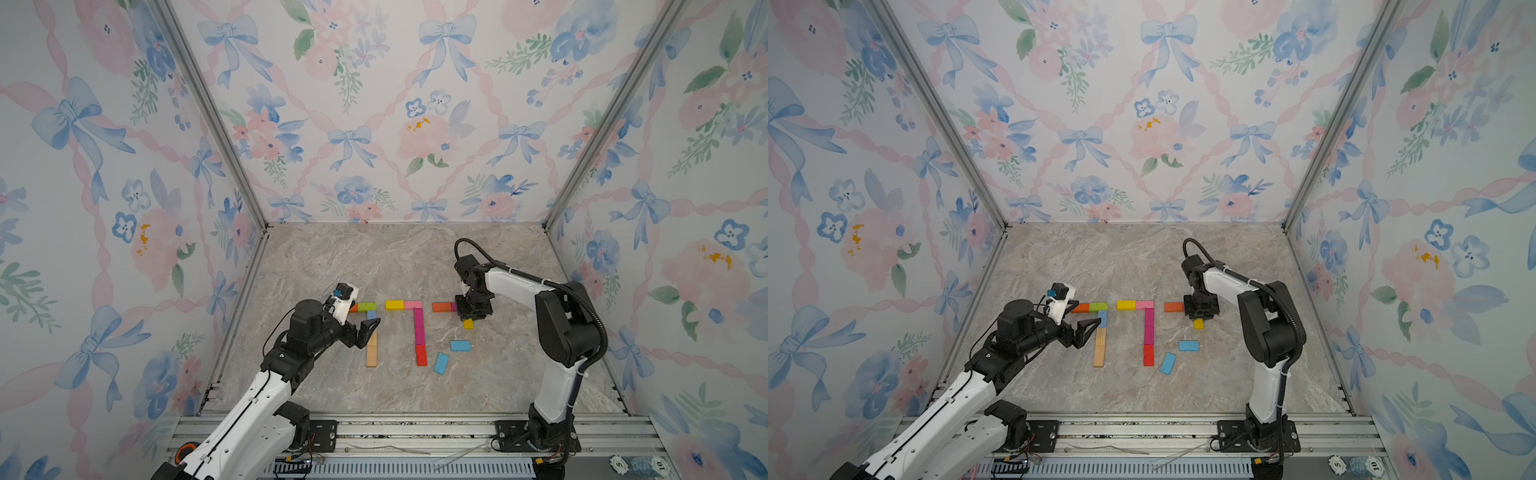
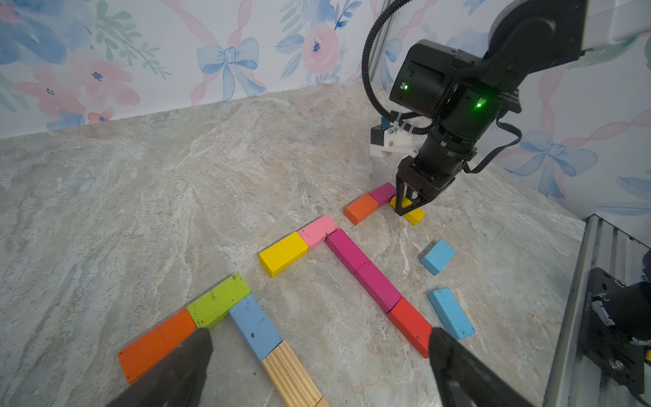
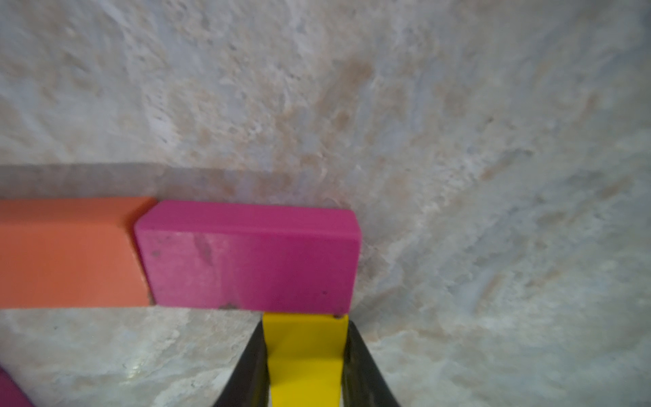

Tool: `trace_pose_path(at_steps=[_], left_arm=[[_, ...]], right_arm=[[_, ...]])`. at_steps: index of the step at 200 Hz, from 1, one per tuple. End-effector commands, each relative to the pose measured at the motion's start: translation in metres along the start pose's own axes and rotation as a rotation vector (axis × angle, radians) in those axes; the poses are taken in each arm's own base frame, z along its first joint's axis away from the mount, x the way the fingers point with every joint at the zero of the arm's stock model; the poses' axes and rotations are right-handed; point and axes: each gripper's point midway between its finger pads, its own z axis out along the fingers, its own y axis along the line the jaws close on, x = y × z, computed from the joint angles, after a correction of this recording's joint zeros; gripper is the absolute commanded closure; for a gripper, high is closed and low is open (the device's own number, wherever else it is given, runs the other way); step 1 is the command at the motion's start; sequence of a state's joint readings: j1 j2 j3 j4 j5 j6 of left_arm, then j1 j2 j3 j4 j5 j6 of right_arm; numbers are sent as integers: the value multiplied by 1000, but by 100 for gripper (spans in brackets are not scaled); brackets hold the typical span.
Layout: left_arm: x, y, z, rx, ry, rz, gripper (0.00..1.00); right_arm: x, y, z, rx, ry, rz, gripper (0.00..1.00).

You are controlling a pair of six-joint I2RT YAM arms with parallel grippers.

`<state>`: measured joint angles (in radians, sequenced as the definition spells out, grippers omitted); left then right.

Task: Assemble the number 7 with building blocks
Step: Assemble the building block at the center of the board.

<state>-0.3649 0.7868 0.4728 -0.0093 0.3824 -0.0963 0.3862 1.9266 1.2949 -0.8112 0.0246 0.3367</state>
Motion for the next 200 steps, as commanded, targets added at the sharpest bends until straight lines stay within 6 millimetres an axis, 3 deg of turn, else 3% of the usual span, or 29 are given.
trace_pose_path(at_steps=[1,57,108,133,180,200], left_arm=[[7,2,-1,-5,14,10,2],[7,2,-1,-5,14,10,2],[7,2,-1,-5,15,8,2],[6,2,-1,-4,12,9,2],[5,1,-2,-2,7,11,2],[4,1,-2,-1,5,11,2]], right_arm=[[0,5,16,9,16,2,80],[3,4,21,16,28,4,73],[4,1,19,20,28,21,42],[6,0,15,4,19,40,37],[10,6,-17,-120,-73,147,17],[23,7,-31,-193,-113,225,13]])
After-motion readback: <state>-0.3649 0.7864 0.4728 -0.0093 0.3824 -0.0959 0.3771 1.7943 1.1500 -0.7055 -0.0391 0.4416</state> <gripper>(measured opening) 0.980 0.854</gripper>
